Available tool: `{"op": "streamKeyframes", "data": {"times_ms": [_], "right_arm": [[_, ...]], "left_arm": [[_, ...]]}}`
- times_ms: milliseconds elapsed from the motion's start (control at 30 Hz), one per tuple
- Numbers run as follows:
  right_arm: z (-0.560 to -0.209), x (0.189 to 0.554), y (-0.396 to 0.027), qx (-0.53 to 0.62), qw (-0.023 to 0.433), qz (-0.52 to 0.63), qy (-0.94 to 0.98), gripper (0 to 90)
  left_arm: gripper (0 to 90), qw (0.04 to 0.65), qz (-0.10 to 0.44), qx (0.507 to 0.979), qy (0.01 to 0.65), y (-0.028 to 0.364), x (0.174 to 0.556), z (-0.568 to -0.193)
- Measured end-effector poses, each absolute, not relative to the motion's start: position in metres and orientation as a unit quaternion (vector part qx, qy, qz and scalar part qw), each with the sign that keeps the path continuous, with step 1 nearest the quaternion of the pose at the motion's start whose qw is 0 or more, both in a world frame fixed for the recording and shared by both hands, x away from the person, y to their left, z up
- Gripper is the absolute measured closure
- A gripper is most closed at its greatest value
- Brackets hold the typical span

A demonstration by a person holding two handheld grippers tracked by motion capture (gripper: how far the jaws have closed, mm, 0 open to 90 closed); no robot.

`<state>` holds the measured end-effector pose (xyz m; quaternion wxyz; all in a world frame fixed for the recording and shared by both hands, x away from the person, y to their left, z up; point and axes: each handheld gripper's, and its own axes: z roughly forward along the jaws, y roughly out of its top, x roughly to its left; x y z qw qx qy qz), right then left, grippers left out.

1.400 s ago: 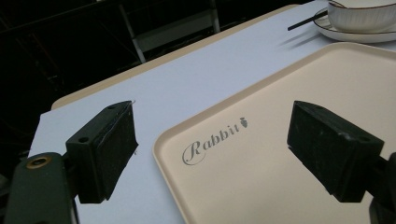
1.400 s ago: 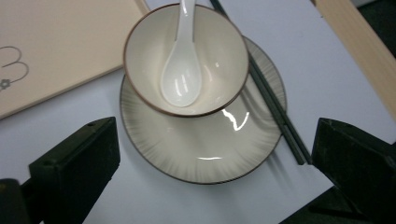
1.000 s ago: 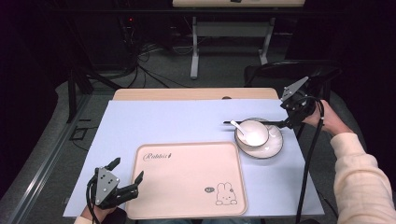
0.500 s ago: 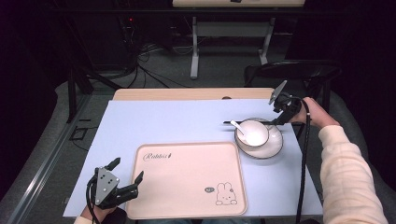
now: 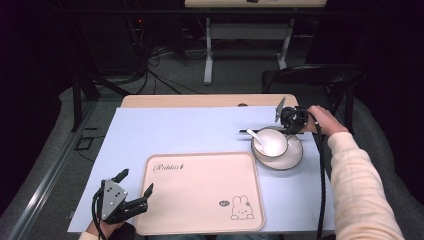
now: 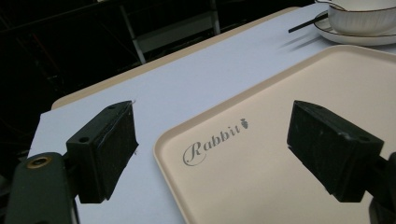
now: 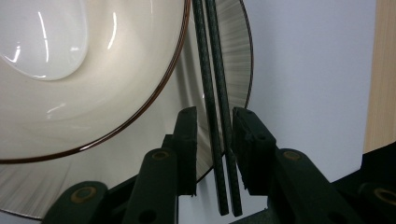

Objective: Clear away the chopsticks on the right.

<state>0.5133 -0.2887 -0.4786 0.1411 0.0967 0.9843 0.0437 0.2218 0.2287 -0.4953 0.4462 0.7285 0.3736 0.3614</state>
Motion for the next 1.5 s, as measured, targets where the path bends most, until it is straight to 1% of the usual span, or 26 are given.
{"op": "streamKeyframes", "data": {"times_ms": [133,200,433,733,867,1033,1067,1233,1300,1400,1500], "right_arm": [[-0.486,0.515,-0.285,0.098,0.133,0.034,0.986,74.1],[-0.488,0.516,-0.284,0.093,0.139,0.024,0.986,74.8],[-0.495,0.516,-0.283,0.093,0.134,0.002,0.987,76.8],[-0.5,0.516,-0.282,0.089,0.124,0.004,0.988,79.8],[-0.502,0.517,-0.283,0.078,0.117,0.005,0.99,83.8],[-0.502,0.516,-0.284,0.069,0.122,0.007,0.99,84.9],[-0.502,0.513,-0.284,0.083,0.117,0.016,0.99,85.0],[-0.499,0.512,-0.288,0.089,0.117,0.023,0.989,85.2],[-0.489,0.512,-0.289,0.097,0.131,0.031,0.986,85.2],[-0.481,0.511,-0.29,0.098,0.142,0.037,0.984,85.3],[-0.47,0.508,-0.293,0.124,0.149,0.041,0.98,85.2]], "left_arm": [[15.6,0.446,0.361,0.729,0.374,0.229,0.222,-0.495],[15.7,0.446,0.361,0.729,0.374,0.229,0.222,-0.495],[15.6,0.446,0.36,0.729,0.374,0.229,0.222,-0.495],[15.6,0.446,0.361,0.728,0.375,0.229,0.222,-0.495],[15.6,0.446,0.361,0.728,0.375,0.229,0.222,-0.495],[15.6,0.447,0.361,0.728,0.375,0.229,0.222,-0.495],[15.6,0.446,0.361,0.728,0.374,0.229,0.222,-0.495],[15.6,0.447,0.361,0.728,0.375,0.229,0.222,-0.495],[15.6,0.447,0.361,0.728,0.375,0.229,0.222,-0.495],[15.6,0.445,0.36,0.729,0.375,0.229,0.222,-0.495],[15.6,0.447,0.361,0.728,0.375,0.229,0.222,-0.495]]}}
